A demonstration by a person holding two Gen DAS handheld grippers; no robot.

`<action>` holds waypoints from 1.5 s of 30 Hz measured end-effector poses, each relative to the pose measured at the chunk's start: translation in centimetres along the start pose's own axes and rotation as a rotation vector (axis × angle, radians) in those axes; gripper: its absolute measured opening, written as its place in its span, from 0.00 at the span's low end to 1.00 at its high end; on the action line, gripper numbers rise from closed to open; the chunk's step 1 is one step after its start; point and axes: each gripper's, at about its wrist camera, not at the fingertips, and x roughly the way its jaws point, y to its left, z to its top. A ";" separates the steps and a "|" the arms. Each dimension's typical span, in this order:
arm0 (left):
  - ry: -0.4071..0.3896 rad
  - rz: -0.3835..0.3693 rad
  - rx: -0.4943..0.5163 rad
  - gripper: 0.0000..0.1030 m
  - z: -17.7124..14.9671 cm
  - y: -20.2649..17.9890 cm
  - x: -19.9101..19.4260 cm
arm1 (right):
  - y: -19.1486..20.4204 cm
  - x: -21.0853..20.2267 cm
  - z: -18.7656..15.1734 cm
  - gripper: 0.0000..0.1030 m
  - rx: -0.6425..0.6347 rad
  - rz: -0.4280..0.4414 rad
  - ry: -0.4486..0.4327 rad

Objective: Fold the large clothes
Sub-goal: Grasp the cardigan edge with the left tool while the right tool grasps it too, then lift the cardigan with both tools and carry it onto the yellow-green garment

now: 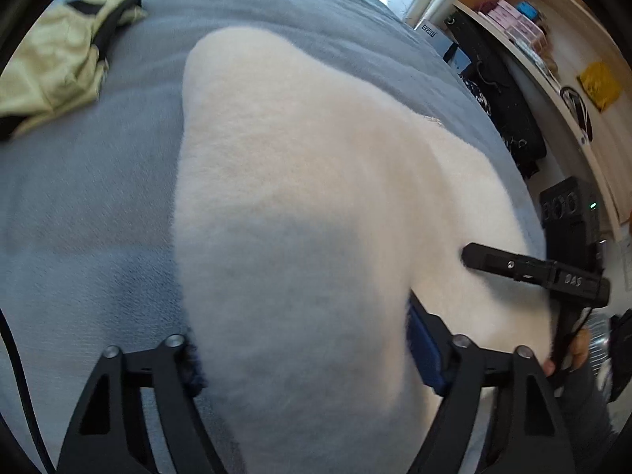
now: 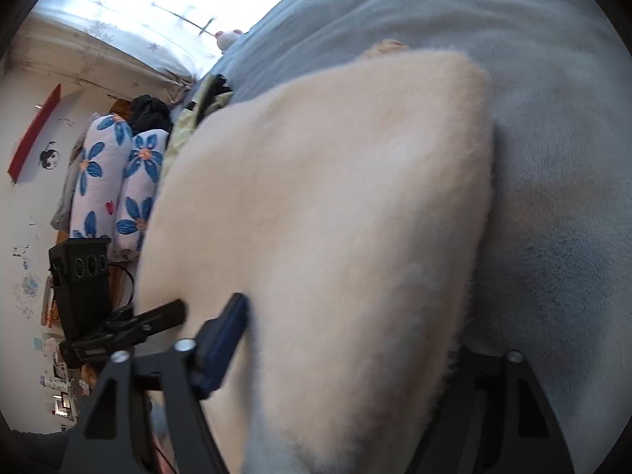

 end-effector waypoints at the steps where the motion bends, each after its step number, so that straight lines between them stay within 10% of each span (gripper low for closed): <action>1: -0.007 0.016 0.016 0.68 0.1 -0.5 -0.4 | 0.6 -0.4 0.0 0.60 -0.008 -0.005 -0.012; 13: -0.082 0.128 0.101 0.63 0.5 -1.0 -9.1 | 9.6 -1.4 -1.2 0.50 -0.056 0.003 -0.078; 20: -0.142 0.168 0.070 0.63 0.9 5.9 -17.4 | 17.9 0.8 1.4 0.50 -0.134 0.082 -0.103; 29: -0.231 0.255 0.082 0.63 11.6 19.3 -25.7 | 29.6 9.6 12.2 0.50 -0.209 0.171 -0.133; 39: -0.208 0.275 0.057 0.63 25.2 35.9 -18.2 | 30.2 26.4 24.2 0.50 -0.094 0.162 -0.141; 42: -0.127 0.298 -0.028 0.74 25.9 41.2 -13.0 | 27.7 31.7 24.3 0.52 -0.087 0.022 -0.076; 45: -0.196 0.223 -0.065 0.87 24.8 43.1 -12.6 | 26.3 32.4 24.0 0.62 -0.071 0.061 -0.086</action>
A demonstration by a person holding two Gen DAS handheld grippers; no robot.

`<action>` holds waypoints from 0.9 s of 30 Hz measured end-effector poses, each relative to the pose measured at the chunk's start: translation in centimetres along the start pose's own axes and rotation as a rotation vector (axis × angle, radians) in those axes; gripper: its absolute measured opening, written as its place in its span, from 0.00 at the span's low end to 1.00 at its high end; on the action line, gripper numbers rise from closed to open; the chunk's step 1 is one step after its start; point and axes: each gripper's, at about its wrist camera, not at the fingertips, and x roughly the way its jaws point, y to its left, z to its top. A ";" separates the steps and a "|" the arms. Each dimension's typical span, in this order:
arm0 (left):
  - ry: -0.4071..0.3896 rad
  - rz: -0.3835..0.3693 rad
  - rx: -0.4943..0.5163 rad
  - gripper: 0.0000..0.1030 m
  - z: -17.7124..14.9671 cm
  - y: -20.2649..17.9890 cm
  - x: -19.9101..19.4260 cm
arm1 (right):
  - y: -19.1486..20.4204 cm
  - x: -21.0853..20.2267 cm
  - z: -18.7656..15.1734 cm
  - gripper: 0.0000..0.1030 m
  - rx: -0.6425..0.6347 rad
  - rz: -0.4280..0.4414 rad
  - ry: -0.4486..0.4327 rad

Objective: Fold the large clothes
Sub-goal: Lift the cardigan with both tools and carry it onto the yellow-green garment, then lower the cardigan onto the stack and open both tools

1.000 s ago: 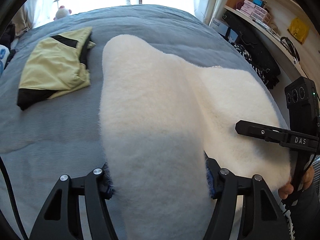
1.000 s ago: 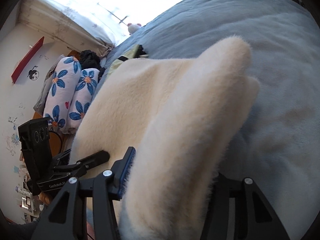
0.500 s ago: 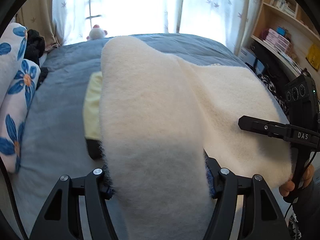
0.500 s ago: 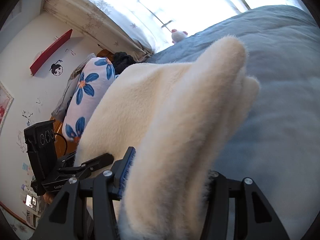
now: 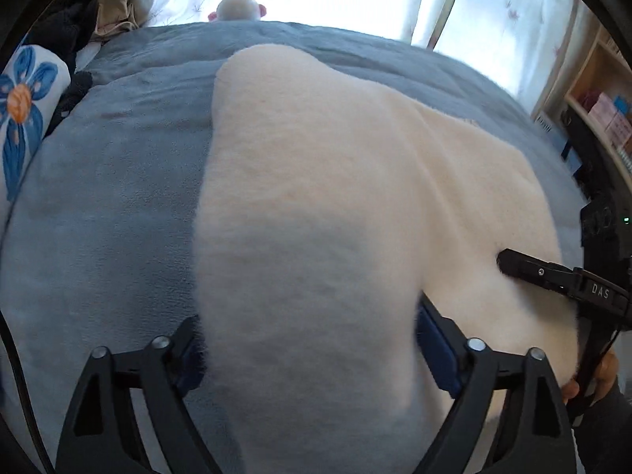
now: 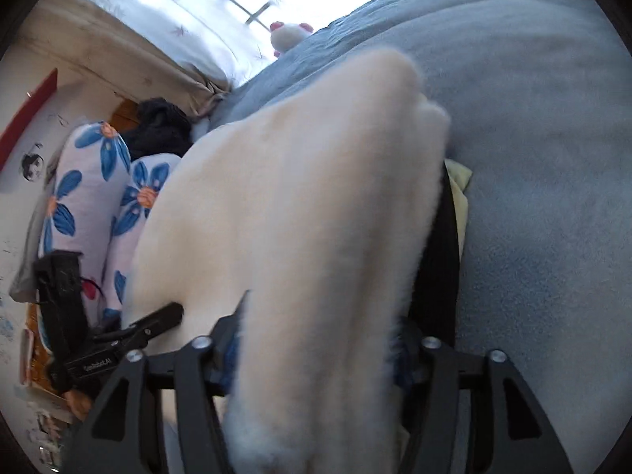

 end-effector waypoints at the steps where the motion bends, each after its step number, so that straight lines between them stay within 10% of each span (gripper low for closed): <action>1: -0.011 -0.001 0.007 0.87 -0.2 -0.1 -0.3 | 0.2 -0.2 0.0 0.62 -0.017 0.001 0.009; 10: -0.133 0.215 0.122 0.81 -0.1 -2.9 -7.6 | 5.5 -7.9 0.7 0.63 -0.210 -0.208 -0.045; 15: -0.126 0.195 0.092 0.18 -0.2 -4.2 -10.7 | 8.3 -9.6 -0.6 0.62 -0.300 -0.234 -0.098; 19: -0.054 0.211 0.138 0.10 -1.7 -5.9 -8.7 | 8.9 -6.7 -2.0 0.15 -0.344 -0.243 -0.002; 23: -0.012 0.309 0.196 0.10 -3.0 -6.5 -6.4 | 7.1 -4.4 -2.6 0.00 -0.340 -0.375 0.024; 27: 0.009 0.313 0.166 0.11 -3.1 -5.4 -5.3 | 5.1 -4.4 -2.5 0.00 -0.273 -0.317 0.038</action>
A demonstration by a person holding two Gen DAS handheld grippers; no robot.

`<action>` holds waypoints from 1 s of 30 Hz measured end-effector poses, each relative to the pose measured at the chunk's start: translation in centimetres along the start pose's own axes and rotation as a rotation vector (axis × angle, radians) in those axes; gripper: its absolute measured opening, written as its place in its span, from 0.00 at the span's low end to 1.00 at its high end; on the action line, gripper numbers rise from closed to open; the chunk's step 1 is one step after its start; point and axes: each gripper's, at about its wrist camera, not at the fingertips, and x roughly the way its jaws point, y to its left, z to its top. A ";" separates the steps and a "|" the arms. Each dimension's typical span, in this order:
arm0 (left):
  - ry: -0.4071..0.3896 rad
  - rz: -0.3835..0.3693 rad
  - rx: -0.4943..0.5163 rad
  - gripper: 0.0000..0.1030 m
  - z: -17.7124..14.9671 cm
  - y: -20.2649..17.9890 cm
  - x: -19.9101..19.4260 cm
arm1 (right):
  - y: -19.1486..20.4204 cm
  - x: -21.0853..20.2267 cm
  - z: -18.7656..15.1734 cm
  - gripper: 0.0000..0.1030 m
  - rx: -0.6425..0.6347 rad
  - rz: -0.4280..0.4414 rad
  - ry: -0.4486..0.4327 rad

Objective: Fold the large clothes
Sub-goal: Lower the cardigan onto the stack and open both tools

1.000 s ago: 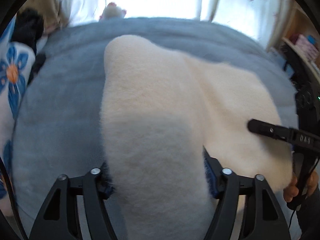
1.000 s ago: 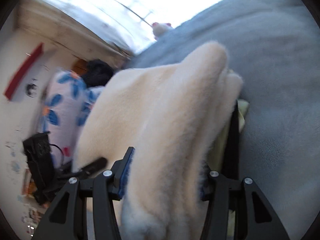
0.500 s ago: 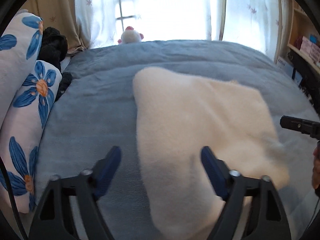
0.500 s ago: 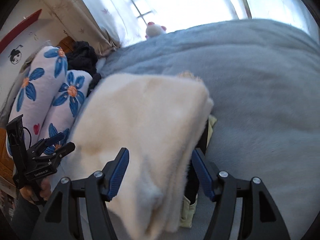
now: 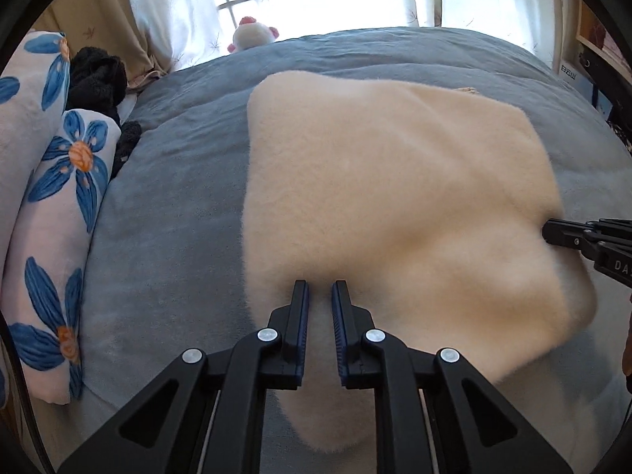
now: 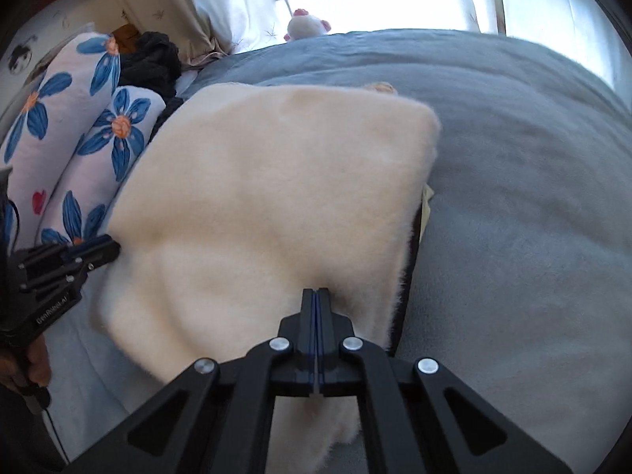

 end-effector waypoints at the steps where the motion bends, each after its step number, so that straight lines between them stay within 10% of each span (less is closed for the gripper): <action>1: -0.002 0.008 -0.002 0.11 -0.1 -0.3 0.0 | 0.0 -0.2 0.0 0.00 0.002 0.004 -0.001; 10: -0.011 -0.003 -0.100 0.21 -0.8 -0.4 -4.4 | -0.3 -5.1 -1.1 0.04 0.063 0.049 0.018; 16: -0.109 0.007 -0.132 0.66 -2.5 -2.4 -13.2 | 0.0 -12.9 -3.3 0.16 0.091 0.087 0.027; 30: -0.204 -0.049 -0.129 0.81 -9.9 -12.5 -31.1 | 1.7 -31.5 -13.4 0.32 0.052 -0.054 -0.009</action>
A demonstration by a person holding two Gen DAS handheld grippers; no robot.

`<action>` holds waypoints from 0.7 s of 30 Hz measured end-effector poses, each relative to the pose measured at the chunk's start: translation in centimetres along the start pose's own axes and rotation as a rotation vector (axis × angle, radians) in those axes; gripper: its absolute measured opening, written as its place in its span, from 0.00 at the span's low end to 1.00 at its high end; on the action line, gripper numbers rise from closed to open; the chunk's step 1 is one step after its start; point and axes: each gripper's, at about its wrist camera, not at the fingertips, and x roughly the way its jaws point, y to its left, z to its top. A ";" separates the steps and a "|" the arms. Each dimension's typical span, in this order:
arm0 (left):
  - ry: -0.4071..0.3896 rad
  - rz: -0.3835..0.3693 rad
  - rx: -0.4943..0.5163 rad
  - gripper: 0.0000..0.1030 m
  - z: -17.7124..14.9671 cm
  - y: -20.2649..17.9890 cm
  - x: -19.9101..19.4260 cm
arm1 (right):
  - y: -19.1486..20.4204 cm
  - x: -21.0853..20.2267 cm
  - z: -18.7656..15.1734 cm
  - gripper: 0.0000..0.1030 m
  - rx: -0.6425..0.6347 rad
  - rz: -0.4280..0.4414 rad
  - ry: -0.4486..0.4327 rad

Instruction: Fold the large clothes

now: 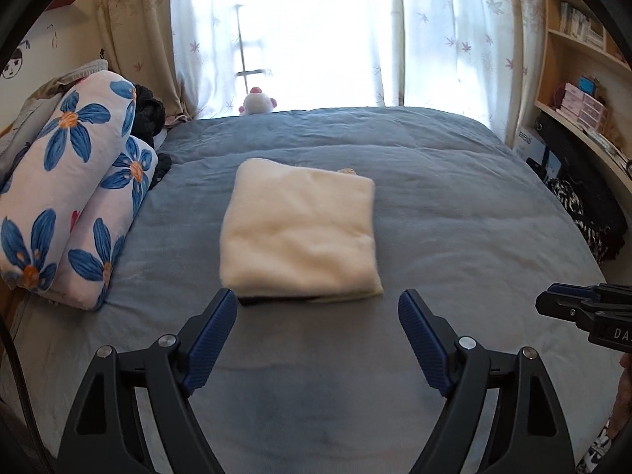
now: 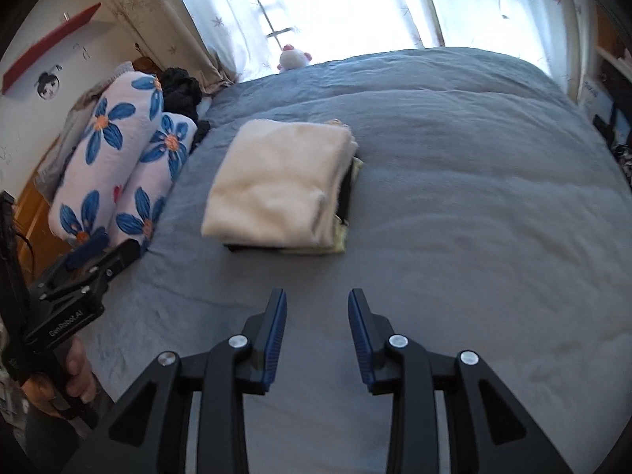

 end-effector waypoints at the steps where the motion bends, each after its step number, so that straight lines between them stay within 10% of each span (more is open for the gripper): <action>1: 0.001 0.000 0.001 0.83 -0.8 -0.8 -0.8 | -0.2 -0.7 -0.9 0.32 -0.006 -0.011 0.004; 21: 0.006 0.022 -0.037 0.90 -17.8 -10.6 -6.8 | -4.5 -4.9 -17.2 0.43 0.046 -0.112 -0.148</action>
